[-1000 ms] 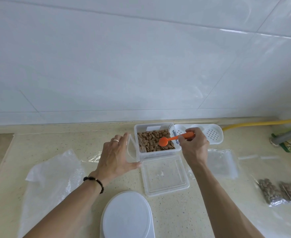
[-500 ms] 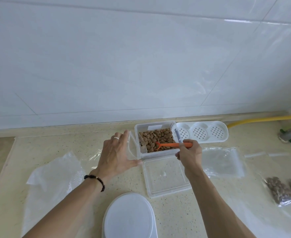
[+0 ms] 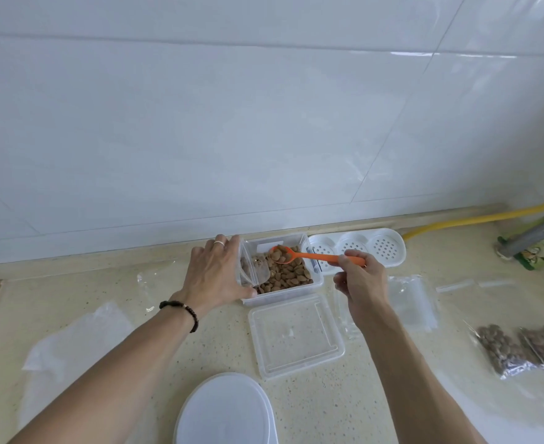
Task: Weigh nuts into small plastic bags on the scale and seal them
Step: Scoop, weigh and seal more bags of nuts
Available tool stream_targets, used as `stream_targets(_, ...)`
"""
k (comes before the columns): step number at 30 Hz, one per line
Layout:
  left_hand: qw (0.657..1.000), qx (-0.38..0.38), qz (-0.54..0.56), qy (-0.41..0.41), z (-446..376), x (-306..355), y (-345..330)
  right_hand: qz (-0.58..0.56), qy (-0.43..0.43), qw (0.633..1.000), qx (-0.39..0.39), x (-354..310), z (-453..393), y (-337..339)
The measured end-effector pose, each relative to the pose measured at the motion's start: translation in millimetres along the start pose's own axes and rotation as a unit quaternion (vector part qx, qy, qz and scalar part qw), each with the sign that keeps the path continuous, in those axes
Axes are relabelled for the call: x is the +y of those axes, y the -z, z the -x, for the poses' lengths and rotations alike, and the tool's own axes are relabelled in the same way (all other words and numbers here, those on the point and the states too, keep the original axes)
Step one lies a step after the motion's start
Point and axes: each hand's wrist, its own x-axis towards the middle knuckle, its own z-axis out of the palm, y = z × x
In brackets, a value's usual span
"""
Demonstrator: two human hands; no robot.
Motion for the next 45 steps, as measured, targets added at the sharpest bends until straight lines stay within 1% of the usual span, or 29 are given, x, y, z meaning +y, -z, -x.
stream_targets(3,1.0,-0.001,-0.011,-0.006,-2,3,3,0.035,0.046,0.998,-0.029,-12,9,-6)
stream_targets(6,0.999,0.02,0.016,-0.025,0,7,6,0.121,0.111,0.984,-0.065,-19,21,-16)
stream_targets(8,0.998,0.032,0.043,-0.041,2,8,6,0.142,0.126,0.978,-0.091,-20,27,-24)
stream_targets(10,0.995,0.031,0.081,-0.039,4,6,5,0.132,0.111,0.979,-0.111,-19,28,-29)
stream_targets(13,0.985,0.014,0.168,-0.026,9,0,4,0.095,0.069,0.985,-0.127,-17,26,-30)
stream_targets(17,0.95,0.0,0.311,0.014,16,-2,9,0.031,0.03,0.986,-0.162,-15,25,-27)
stream_targets(20,0.933,0.0,0.357,0.032,17,-4,9,0.029,0.029,0.986,-0.164,-16,28,-28)
stream_targets(22,0.942,0.011,0.334,0.027,17,-4,10,0.075,0.073,0.984,-0.144,-20,30,-30)
stream_targets(24,0.966,0.039,0.255,0.002,16,-2,8,0.156,0.153,0.969,-0.118,-26,33,-33)
stream_targets(27,0.985,0.079,0.153,-0.023,14,0,3,0.23,0.253,0.931,-0.131,-36,42,-41)
stream_targets(29,0.987,0.095,0.128,-0.028,15,1,1,0.256,0.276,0.915,-0.146,-38,47,-45)
stream_targets(31,0.988,0.095,0.122,-0.028,17,0,1,0.252,0.261,0.918,-0.162,-37,49,-48)
stream_targets(33,0.988,0.086,0.124,-0.022,17,0,3,0.212,0.212,0.939,-0.168,-34,47,-47)
stream_targets(35,0.987,0.08,0.141,-0.02,17,1,5,0.146,0.151,0.964,-0.164,-31,44,-45)
stream_targets(38,0.969,0.041,0.243,0.006,18,0,6,0.076,0.089,0.978,-0.174,-25,41,-42)
stream_targets(40,0.948,0.021,0.318,0.029,18,-2,6,0.058,0.073,0.979,-0.182,-22,38,-41)
stream_targets(43,0.928,0.018,0.37,0.043,17,-1,5,0.062,0.075,0.976,-0.193,-22,37,-40)
stream_targets(45,0.918,0.025,0.391,0.052,15,-2,5,0.071,0.102,0.972,-0.198,-25,38,-39)
